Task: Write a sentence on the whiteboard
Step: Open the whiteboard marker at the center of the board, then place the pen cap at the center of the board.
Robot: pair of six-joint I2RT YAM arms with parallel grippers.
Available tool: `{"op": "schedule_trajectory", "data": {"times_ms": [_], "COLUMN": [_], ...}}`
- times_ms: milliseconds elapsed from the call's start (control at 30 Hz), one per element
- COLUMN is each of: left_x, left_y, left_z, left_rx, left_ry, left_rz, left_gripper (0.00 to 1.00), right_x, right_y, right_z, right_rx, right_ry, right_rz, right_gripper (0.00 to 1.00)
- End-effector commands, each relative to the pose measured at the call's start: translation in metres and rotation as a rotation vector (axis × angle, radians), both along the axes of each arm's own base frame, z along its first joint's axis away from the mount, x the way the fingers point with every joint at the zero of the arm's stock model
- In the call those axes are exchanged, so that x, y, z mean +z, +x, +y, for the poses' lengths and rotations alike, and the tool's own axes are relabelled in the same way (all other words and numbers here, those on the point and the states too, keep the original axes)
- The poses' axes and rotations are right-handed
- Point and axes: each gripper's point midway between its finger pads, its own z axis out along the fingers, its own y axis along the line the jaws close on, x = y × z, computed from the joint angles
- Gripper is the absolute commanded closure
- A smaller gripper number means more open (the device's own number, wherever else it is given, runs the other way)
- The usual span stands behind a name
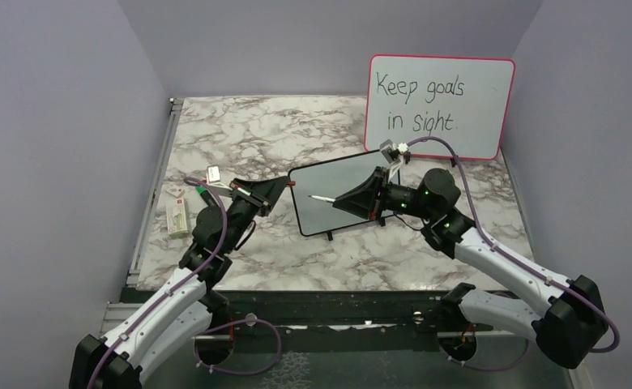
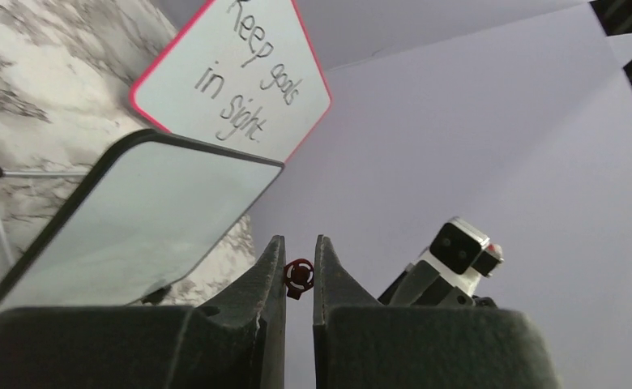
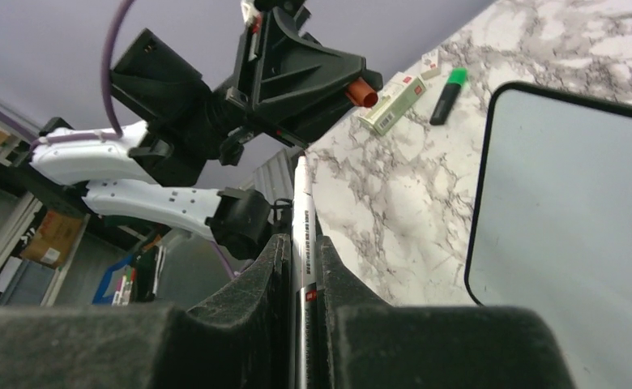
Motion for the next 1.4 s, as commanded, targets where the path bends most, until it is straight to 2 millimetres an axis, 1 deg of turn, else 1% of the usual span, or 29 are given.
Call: {"op": "schedule_trajectory", "data": {"times_ms": [0,233,367,500,633,800,1033,1133,1233,1267,1367], "left_x": [-0.010,-0.032,-0.042,-0.047,-0.058,-0.081,-0.134,-0.153,-0.173,-0.182,-0.198], "left_y": [0.013,0.026,0.033,0.037,0.042,0.053,0.064,0.071,0.083,0.087,0.102], "left_z": [0.014,0.029,0.041,0.046,0.042,0.049,0.063,0.074,0.085,0.088,0.096], "left_rx": [0.107,0.135,0.151,0.129,0.053,0.007,-0.109,-0.129,-0.149,-0.160,-0.178], "left_ry": [0.189,0.659,0.828,0.956,1.048,1.125,1.172,1.191,1.211,1.215,1.222], "left_rz": [-0.009,0.048,0.093,0.114,0.152,0.235,0.408,0.469,0.532,0.562,0.613], "left_gripper": [1.00,1.00,1.00,1.00,1.00,1.00,1.00,1.00,1.00,1.00,1.00], "right_x": [-0.019,-0.025,-0.026,-0.023,-0.024,-0.025,-0.025,-0.025,-0.023,-0.022,-0.022], "right_y": [0.001,0.021,0.029,0.033,0.035,0.040,0.042,0.042,0.042,0.042,0.043], "right_z": [-0.009,-0.036,-0.051,-0.063,-0.071,-0.085,-0.095,-0.099,-0.102,-0.103,-0.105], "right_rx": [-0.026,-0.194,-0.267,-0.318,-0.355,-0.420,-0.463,-0.479,-0.494,-0.499,-0.511], "right_ry": [-0.132,-0.319,-0.400,-0.442,-0.464,-0.503,-0.528,-0.529,-0.530,-0.531,-0.532], "right_rz": [-0.015,-0.093,-0.138,-0.178,-0.210,-0.248,-0.275,-0.281,-0.293,-0.295,-0.298], "right_gripper": [1.00,0.99,0.99,1.00,1.00,0.99,1.00,0.99,1.00,1.00,1.00]}}
